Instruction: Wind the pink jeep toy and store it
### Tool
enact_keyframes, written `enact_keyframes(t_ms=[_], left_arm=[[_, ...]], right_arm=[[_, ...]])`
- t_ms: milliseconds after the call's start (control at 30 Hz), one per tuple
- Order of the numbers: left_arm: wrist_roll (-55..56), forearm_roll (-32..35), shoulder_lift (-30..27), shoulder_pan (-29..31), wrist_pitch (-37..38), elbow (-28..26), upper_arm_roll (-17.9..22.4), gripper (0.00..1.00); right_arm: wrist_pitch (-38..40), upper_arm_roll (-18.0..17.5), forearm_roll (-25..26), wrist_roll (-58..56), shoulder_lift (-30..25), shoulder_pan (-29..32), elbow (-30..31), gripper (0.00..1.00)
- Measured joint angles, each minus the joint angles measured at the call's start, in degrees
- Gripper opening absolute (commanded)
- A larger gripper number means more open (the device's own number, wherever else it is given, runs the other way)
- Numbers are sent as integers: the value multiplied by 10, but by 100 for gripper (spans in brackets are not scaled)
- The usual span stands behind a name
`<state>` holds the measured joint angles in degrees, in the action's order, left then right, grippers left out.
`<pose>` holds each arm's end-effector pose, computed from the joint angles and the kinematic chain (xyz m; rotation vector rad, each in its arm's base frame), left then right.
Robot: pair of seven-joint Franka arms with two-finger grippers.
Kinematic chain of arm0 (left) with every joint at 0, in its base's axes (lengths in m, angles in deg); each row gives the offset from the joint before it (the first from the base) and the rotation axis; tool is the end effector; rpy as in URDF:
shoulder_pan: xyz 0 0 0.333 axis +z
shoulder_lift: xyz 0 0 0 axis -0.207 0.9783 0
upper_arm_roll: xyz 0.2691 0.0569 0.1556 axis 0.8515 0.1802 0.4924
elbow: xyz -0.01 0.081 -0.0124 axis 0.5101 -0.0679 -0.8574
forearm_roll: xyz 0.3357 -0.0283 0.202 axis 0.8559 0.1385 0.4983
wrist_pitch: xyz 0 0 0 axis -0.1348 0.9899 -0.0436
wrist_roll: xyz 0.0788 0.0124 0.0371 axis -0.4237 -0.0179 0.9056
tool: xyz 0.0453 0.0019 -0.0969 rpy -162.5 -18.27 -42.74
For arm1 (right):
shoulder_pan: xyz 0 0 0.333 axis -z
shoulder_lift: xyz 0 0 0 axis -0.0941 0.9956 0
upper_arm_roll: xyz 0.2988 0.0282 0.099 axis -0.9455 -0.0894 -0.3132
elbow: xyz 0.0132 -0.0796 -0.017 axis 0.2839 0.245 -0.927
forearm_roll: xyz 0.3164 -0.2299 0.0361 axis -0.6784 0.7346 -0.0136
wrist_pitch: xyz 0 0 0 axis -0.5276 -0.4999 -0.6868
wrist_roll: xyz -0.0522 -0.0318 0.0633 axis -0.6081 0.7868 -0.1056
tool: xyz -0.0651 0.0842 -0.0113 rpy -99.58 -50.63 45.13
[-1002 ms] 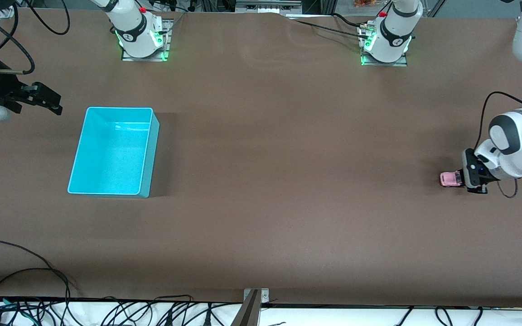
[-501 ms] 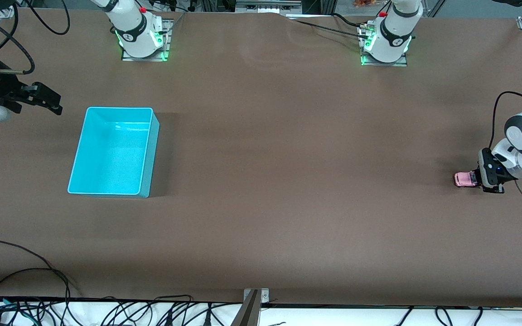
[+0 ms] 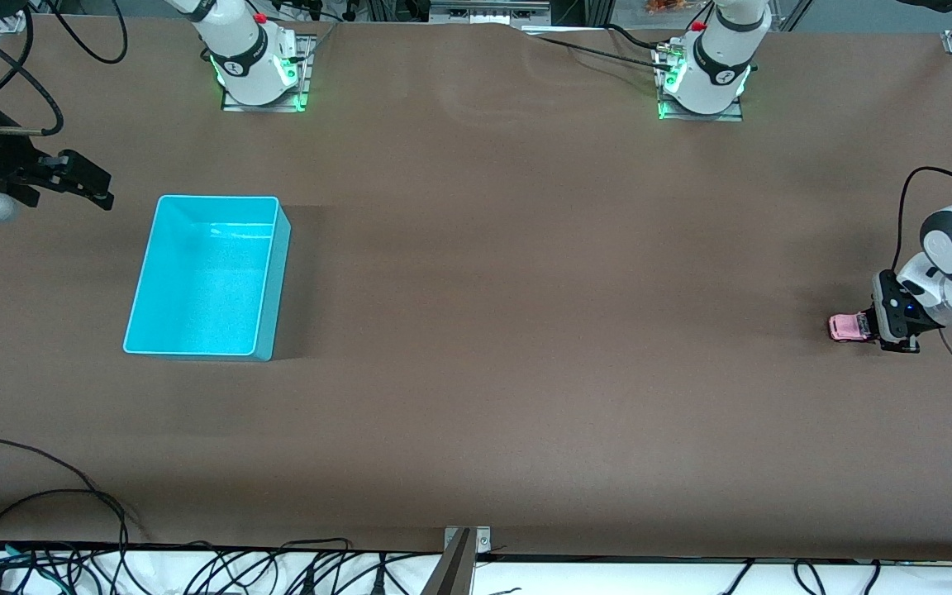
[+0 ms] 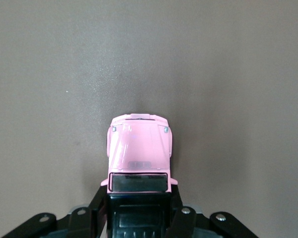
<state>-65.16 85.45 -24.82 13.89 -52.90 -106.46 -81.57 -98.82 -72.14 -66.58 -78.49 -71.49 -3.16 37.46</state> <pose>0.5891 0.2681 0.1924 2.2088 -2.1928 -0.0139 0.5568 0.0279 0.6078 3.1045 -0.0232 -0.0160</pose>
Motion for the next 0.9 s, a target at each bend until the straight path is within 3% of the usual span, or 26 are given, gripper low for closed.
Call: enact_keyframes(t_ms=[434, 901], left_arm=[[-6, 0, 15, 4, 5, 23, -1, 100], [49, 0, -30, 1, 96, 53, -15, 100]], right_arm=[[0, 0, 0, 0, 0, 0, 0, 100], [0, 0, 0, 0, 0, 0, 0, 100]])
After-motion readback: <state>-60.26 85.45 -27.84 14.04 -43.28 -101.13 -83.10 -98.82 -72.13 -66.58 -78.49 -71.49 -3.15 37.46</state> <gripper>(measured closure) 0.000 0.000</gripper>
